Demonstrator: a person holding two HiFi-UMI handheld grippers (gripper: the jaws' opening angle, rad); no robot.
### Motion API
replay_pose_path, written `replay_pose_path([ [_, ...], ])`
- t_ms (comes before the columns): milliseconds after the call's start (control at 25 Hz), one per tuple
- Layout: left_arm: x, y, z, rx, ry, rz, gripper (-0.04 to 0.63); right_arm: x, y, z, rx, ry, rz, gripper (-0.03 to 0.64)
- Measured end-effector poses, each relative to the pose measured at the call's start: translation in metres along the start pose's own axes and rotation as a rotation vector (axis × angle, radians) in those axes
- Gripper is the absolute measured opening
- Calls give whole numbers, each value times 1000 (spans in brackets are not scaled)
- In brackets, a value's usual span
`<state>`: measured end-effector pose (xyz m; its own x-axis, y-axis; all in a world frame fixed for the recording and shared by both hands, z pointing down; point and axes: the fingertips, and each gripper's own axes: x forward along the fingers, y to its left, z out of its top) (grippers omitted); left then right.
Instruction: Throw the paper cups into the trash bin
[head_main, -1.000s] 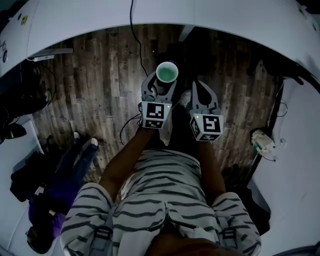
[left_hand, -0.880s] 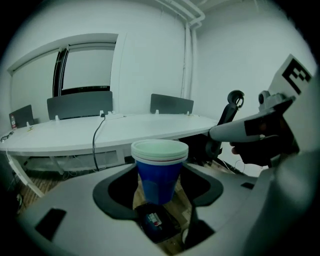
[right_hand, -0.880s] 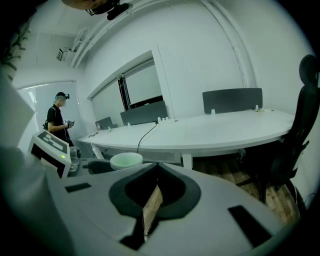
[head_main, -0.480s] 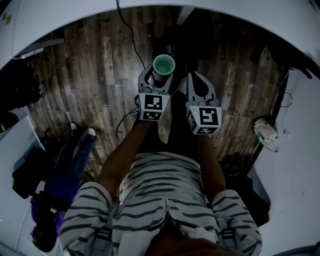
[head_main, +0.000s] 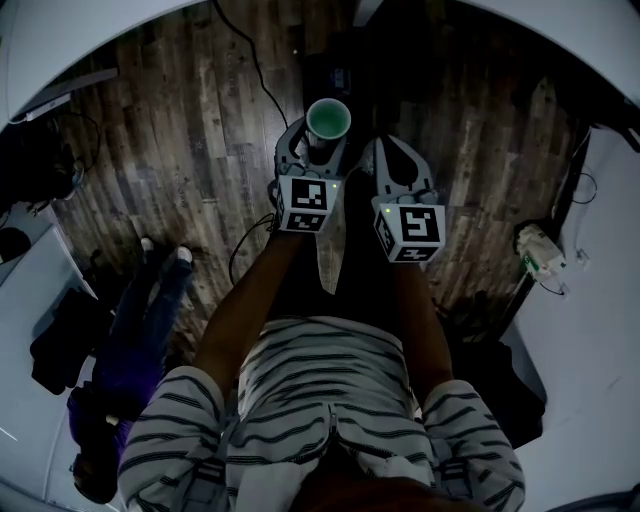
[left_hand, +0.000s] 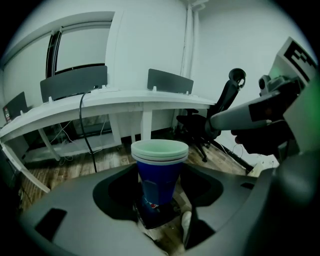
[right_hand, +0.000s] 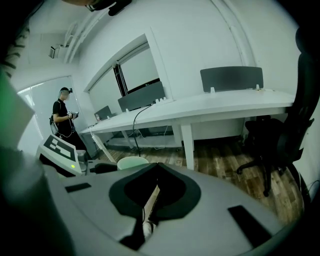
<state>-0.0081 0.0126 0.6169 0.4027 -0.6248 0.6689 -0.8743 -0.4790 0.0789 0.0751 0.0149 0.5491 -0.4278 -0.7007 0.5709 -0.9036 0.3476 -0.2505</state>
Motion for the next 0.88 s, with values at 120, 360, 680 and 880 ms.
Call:
replay_pose_path([
  [120, 9, 1, -7, 4, 9, 0, 282, 7, -4, -9, -6, 12, -3, 17],
  [360, 33, 3, -31, 7, 40, -10, 282, 21, -16, -25, 5, 28, -18, 17],
  [680, 65, 3, -61, 83, 88, -35, 284, 37, -21, -46, 13, 60, -14, 17],
  [880, 81, 5, -87, 104, 140, -52, 284, 44, -22, -57, 17, 70, -11, 17],
])
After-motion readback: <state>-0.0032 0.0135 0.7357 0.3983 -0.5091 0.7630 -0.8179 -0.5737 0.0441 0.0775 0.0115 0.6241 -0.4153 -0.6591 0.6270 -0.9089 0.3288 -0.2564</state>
